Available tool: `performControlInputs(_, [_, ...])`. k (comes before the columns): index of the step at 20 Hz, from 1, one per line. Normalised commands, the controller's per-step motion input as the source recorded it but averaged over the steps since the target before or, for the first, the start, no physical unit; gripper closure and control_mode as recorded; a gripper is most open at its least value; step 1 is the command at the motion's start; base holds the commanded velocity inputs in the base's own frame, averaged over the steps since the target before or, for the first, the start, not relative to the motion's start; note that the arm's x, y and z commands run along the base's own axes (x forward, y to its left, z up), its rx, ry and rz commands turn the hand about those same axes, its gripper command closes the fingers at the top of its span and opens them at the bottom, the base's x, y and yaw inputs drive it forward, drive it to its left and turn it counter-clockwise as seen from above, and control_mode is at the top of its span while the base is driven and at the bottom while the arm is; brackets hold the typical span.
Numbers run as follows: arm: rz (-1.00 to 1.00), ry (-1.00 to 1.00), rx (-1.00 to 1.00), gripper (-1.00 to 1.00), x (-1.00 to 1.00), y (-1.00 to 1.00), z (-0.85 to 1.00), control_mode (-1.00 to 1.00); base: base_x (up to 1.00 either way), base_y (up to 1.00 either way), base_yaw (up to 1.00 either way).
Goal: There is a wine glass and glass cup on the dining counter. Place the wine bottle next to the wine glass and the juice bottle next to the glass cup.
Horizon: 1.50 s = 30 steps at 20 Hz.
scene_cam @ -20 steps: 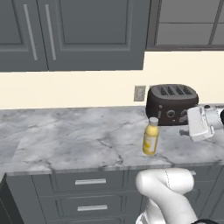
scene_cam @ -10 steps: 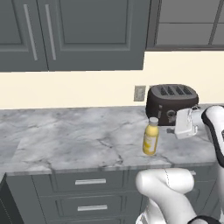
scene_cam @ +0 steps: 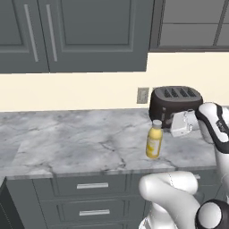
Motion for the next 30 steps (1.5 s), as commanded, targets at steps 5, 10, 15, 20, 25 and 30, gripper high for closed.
performControlInputs(5, [0.00, 0.00, 0.04, -1.00, 0.20, 0.00, -0.15, -1.00, 0.00, 0.00, 0.00])
performControlInputs(10, [0.00, -0.02, 0.01, -1.00, 0.11, 0.00, -0.21, -1.00, 0.00, 0.00, 0.00])
performControlInputs(15, [0.00, 0.00, 0.00, -1.00, 0.20, 0.00, -0.18, -1.00, 0.00, 0.00, 0.00])
performControlInputs(20, [0.00, 0.00, 0.02, -1.00, 0.08, 0.00, -0.13, -1.00, 0.00, 0.00, 0.00])
performControlInputs(25, [0.00, -0.01, 0.04, -1.00, 0.07, 0.01, -0.08, -1.00, 0.00, 0.00, 0.00])
performControlInputs(30, [0.00, -0.02, 0.05, -1.00, 0.08, 0.07, -0.02, -1.00, 0.00, 0.00, 0.00])
